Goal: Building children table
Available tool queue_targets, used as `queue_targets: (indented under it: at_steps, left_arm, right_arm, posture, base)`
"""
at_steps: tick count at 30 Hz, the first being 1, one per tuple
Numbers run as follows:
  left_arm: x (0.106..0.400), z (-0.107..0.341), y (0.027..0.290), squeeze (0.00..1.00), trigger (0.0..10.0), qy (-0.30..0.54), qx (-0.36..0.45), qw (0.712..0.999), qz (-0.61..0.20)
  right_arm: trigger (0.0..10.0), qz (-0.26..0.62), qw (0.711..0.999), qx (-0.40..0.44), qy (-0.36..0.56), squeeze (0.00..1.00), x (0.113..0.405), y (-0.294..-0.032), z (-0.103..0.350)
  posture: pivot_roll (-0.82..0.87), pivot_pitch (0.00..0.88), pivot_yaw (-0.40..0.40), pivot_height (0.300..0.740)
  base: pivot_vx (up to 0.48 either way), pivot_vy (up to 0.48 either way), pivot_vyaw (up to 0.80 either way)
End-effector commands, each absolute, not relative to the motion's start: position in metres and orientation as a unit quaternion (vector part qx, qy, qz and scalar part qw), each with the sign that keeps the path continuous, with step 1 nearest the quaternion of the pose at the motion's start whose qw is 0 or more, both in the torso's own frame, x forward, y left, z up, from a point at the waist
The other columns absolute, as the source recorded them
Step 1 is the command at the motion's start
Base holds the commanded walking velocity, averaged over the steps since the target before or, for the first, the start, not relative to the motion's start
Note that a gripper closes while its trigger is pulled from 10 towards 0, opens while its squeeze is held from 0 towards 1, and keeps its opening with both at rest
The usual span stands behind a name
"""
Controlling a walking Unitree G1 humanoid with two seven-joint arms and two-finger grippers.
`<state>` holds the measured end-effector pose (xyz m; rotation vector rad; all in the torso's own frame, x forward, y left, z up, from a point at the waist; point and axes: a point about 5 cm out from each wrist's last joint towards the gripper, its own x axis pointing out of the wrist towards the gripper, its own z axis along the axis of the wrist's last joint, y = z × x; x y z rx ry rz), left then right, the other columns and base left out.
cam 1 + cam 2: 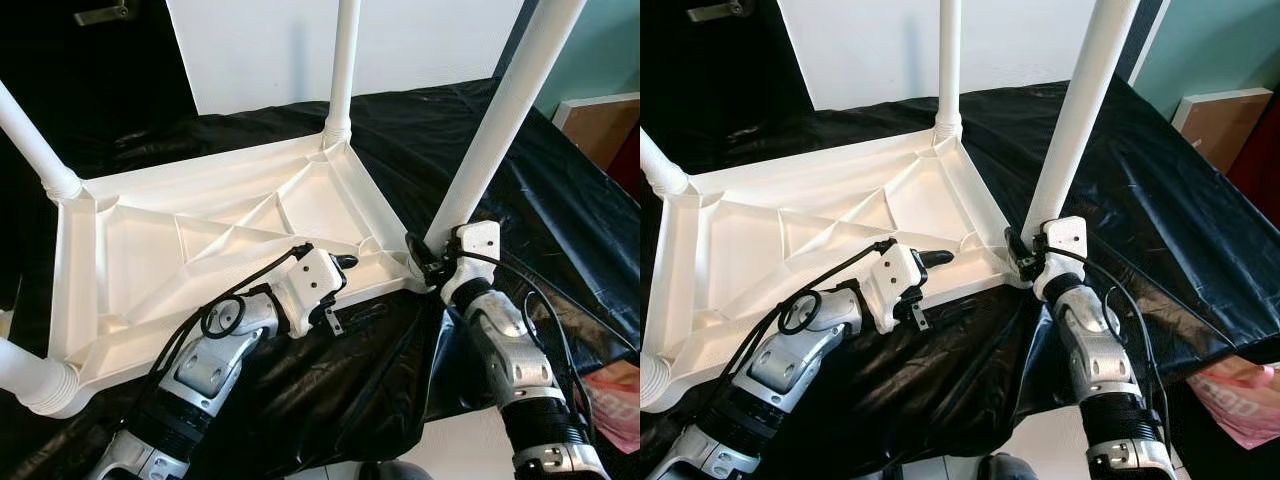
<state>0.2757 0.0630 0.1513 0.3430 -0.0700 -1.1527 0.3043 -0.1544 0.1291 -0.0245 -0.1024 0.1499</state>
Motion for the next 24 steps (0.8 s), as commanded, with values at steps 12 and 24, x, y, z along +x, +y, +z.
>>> queue_targets:
  at_steps: [12, 24]
  left_arm:
    - [0.279, 0.150, 0.060, 0.00, 10.0, -0.029, 0.179, 0.795, -0.579]
    - [0.283, 0.151, 0.061, 0.00, 10.0, -0.035, 0.180, 0.800, -0.572]
  right_arm:
    - [10.0, -0.113, 0.993, 0.006, 0.028, 0.00, 0.279, -0.150, 0.097]
    - [10.0, -0.088, 0.996, 0.000, 0.006, 0.00, 0.278, -0.143, 0.107]
  posture:
    - [-0.05, 0.083, 0.017, 0.740]
    - [-0.05, 0.063, 0.010, 0.740]
  base:
    - [0.000, 0.000, 0.00]
    - [0.000, 0.000, 0.00]
